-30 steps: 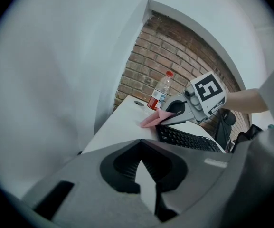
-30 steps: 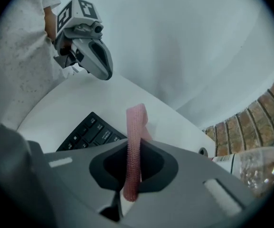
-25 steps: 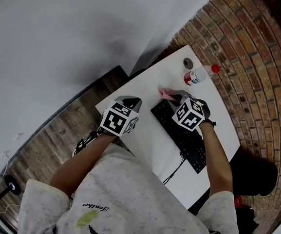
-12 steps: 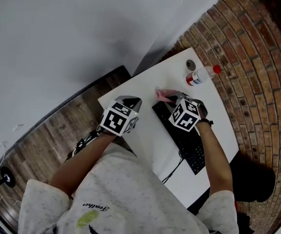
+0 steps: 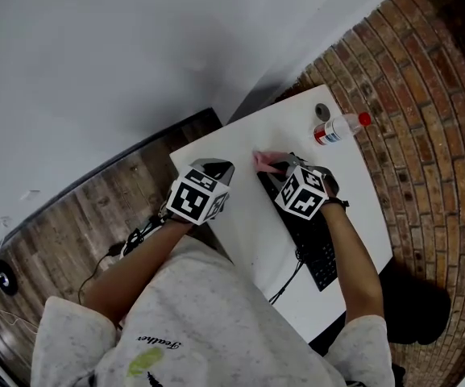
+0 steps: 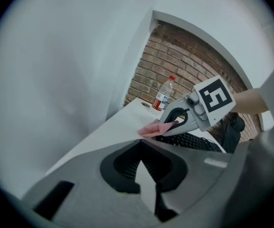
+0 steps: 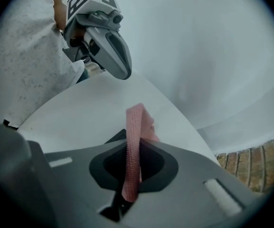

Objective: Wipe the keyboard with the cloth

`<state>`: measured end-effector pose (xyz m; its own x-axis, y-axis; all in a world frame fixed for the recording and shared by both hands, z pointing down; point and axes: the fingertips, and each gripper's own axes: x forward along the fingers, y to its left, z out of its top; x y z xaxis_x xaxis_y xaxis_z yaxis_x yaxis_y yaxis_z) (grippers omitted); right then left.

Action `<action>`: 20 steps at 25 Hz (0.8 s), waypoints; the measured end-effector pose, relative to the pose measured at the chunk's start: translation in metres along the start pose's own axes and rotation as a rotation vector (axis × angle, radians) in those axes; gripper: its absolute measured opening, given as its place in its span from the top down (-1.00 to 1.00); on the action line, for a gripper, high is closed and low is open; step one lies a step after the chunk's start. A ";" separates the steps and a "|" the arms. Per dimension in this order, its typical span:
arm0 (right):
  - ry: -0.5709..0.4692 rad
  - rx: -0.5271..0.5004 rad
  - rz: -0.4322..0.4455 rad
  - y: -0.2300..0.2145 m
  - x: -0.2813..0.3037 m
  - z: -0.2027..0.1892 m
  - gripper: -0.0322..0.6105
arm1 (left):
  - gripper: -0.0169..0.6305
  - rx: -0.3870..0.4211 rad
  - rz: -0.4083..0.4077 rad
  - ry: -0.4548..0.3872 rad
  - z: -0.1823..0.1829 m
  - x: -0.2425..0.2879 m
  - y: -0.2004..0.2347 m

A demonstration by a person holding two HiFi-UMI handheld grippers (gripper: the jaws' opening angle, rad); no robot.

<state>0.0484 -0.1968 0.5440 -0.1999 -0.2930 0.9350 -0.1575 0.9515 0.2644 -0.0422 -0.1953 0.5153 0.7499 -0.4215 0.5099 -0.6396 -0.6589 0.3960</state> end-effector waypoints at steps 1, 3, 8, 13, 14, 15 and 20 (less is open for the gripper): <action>-0.002 -0.007 0.003 0.002 0.000 0.002 0.83 | 0.97 -0.003 0.004 -0.002 -0.001 -0.001 0.000; -0.007 -0.019 0.009 0.006 0.001 0.005 0.83 | 0.97 -0.009 0.010 -0.006 -0.004 -0.004 -0.001; -0.027 -0.036 0.022 0.015 0.002 0.012 0.83 | 0.97 -0.023 0.033 -0.018 -0.009 -0.012 -0.006; -0.047 -0.065 0.034 0.024 0.002 0.021 0.83 | 0.97 -0.038 0.059 -0.027 -0.017 -0.019 -0.010; -0.052 -0.069 0.037 0.026 0.002 0.022 0.83 | 0.97 -0.041 0.064 -0.029 -0.018 -0.021 -0.011; -0.058 -0.071 0.040 0.028 0.002 0.024 0.83 | 0.97 -0.044 0.069 -0.032 -0.019 -0.022 -0.012; -0.090 -0.079 0.056 0.039 0.004 0.031 0.83 | 0.97 -0.059 0.097 -0.040 -0.027 -0.029 -0.015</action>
<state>0.0111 -0.1635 0.5510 -0.2925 -0.2426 0.9250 -0.0672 0.9701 0.2332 -0.0589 -0.1561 0.5148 0.6890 -0.5068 0.5181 -0.7178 -0.5760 0.3911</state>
